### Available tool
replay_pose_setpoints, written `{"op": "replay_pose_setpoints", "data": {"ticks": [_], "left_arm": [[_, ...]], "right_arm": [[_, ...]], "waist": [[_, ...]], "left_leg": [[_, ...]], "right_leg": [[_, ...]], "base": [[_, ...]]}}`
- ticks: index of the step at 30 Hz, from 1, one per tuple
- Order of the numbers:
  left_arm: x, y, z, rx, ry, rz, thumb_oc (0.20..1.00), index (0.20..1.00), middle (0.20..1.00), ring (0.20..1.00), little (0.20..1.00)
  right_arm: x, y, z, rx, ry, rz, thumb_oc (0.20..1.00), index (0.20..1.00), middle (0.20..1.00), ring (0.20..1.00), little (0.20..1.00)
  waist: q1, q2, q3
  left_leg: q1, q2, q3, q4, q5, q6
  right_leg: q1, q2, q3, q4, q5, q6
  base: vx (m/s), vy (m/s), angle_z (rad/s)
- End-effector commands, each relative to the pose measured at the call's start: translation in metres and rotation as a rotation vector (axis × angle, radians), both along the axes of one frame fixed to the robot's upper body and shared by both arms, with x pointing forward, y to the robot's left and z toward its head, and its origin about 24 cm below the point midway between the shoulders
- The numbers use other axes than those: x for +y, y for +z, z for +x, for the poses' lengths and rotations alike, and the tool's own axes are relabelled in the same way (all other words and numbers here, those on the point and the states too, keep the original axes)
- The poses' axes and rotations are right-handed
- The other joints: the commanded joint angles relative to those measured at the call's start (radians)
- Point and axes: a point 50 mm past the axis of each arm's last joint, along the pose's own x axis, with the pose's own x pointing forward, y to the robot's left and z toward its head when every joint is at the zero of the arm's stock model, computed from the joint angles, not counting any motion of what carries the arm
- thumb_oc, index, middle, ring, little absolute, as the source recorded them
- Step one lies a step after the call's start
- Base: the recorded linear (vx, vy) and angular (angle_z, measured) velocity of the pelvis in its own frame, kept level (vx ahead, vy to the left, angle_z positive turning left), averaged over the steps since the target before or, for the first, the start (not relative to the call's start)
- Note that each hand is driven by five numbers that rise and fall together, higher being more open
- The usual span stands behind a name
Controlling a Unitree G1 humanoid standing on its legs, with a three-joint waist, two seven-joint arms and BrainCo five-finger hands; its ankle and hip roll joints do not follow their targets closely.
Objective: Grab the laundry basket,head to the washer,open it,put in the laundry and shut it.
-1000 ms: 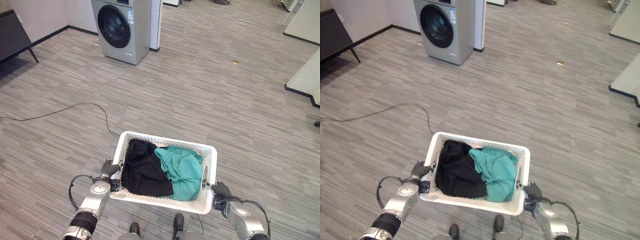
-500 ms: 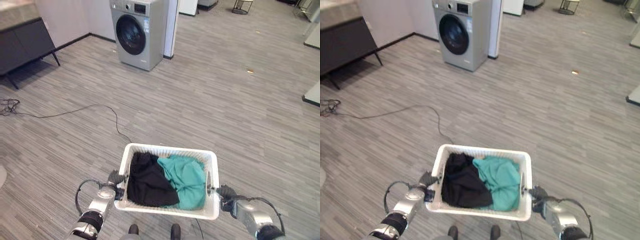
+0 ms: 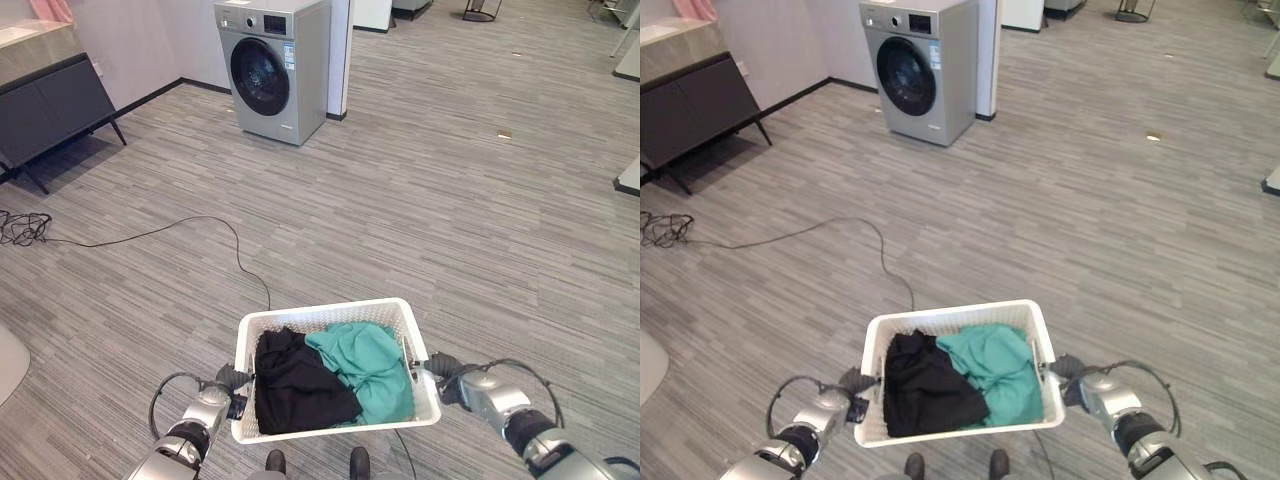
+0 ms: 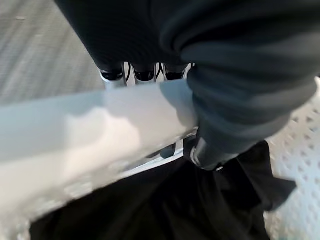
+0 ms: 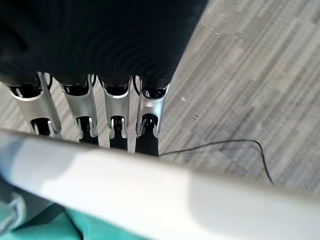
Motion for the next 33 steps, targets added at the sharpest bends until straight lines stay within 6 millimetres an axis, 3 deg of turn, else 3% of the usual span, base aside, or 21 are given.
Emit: {"op": "replay_pose_setpoints", "data": {"ticks": [1, 8, 11, 14, 21, 33], "left_arm": [[0.024, 0.017, 0.02, 0.002, -0.04, 0.049, 0.2, 0.2, 0.2, 0.2, 0.2], [0.033, 0.043, 0.047, -0.037, -0.071, 0.065, 0.2, 0.2, 0.2, 0.2, 0.2], [0.027, 0.074, 0.078, -0.114, -0.157, 0.15, 0.2, 0.2, 0.2, 0.2, 0.2], [0.026, 0.096, 0.096, -0.137, -0.219, 0.226, 0.2, 0.2, 0.2, 0.2, 0.2], [0.035, 0.106, 0.102, -0.131, -0.227, 0.287, 0.2, 0.2, 0.2, 0.2, 0.2], [0.051, 0.109, 0.098, -0.123, -0.206, 0.302, 0.2, 0.2, 0.2, 0.2, 0.2]], "right_arm": [[0.011, 0.063, 0.059, -0.257, 0.033, 0.21, 0.2, 0.2, 0.2, 0.2, 0.2], [0.009, 0.074, 0.069, -0.254, 0.065, 0.163, 0.2, 0.2, 0.2, 0.2, 0.2], [0.011, 0.079, 0.075, -0.256, 0.08, 0.13, 0.2, 0.2, 0.2, 0.2, 0.2], [0.017, 0.072, 0.078, -0.228, 0.072, 0.124, 0.2, 0.2, 0.2, 0.2, 0.2], [0.034, 0.07, 0.081, -0.206, 0.131, 0.126, 0.2, 0.2, 0.2, 0.2, 0.2], [0.028, 0.074, 0.078, -0.233, 0.104, 0.191, 0.2, 0.2, 0.2, 0.2, 0.2]], "waist": [[-0.015, -0.045, -0.004], [-0.02, -0.038, 0.007], [-0.026, -0.037, 0.011], [-0.029, -0.035, 0.018], [-0.036, -0.036, 0.03], [-0.035, -0.053, 0.036]], "left_leg": [[0.067, -0.093, 0.014, 0.008, -0.123, 0.047], [0.068, -0.1, 0.035, 0.008, -0.13, 0.054], [0.065, -0.104, 0.037, 0.008, -0.129, 0.055], [0.063, -0.108, 0.041, 0.008, -0.13, 0.057], [0.063, -0.11, 0.05, 0.008, -0.131, 0.06], [0.064, -0.111, 0.072, 0.008, -0.139, 0.067]], "right_leg": [[0.06, -0.015, -0.005, 0.021, -0.094, 0.067], [0.051, -0.024, 0.014, 0.026, -0.085, 0.079], [0.046, -0.026, 0.02, 0.03, -0.082, 0.083], [0.038, -0.029, 0.031, 0.032, -0.076, 0.087], [0.029, -0.033, 0.044, 0.031, -0.069, 0.09], [0.011, -0.031, 0.058, 0.052, -0.063, 0.101]], "base": [[-0.02, 0.033, -0.04], [-0.02, 0.057, -0.07], [-0.02, 0.044, -0.07], [-0.04, 0.037, -0.01], [-0.03, 0.019, -0.06], [0.01, 0.018, -0.07]]}}
